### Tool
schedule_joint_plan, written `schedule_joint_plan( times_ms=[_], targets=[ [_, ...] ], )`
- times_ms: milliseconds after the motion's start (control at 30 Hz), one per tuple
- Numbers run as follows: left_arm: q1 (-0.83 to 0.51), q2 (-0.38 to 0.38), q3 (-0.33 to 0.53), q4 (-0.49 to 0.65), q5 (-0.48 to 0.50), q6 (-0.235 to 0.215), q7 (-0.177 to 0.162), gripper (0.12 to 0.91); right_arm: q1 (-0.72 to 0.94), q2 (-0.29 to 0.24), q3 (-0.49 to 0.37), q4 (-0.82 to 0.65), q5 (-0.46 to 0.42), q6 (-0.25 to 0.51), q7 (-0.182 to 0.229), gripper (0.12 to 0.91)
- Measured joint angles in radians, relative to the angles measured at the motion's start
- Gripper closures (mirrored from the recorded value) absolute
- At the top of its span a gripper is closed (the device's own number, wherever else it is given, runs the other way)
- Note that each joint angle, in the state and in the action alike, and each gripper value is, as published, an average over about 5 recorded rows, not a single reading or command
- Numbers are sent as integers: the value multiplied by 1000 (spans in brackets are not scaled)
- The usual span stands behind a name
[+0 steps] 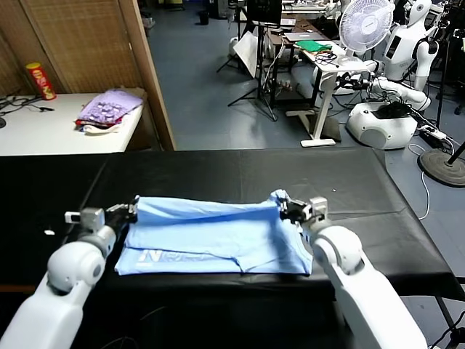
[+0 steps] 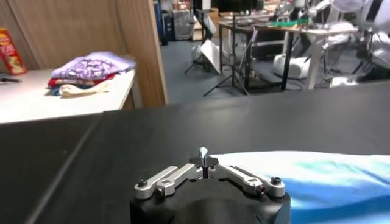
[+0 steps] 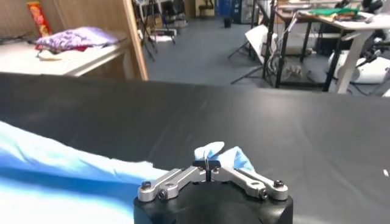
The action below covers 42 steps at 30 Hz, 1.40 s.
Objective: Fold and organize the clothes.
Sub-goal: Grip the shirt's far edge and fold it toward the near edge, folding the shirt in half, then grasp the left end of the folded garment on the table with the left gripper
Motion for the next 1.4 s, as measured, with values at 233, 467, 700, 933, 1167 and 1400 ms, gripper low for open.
schedule_joint_plan(
  times_ms=[233,467,700,933,1167,1400],
  targets=[
    [107,6,-39,-45,45,-2,24,902,-70,-1,9,46,-28,-27,1,903],
    [183,4,-55,-60,95,-15,37,902,-107,4,14,57,-34,-20,-7,876],
    [212,-1,-67,-78,103,-13,34,801,-125,-5,45,84,-33,14,-31,544],
    [196,-1,-81,-92,89,-22,29,441,-89,18,56,45,-117,107,-19,252],
    [108,-36,-42,-21,21,-13,-2,235,-30,66,31,-62,-170,120,-12,227],
    [46,-72,-4,48,-41,0,5,232,9,102,22,-151,-187,129,-12,233]
  ],
)
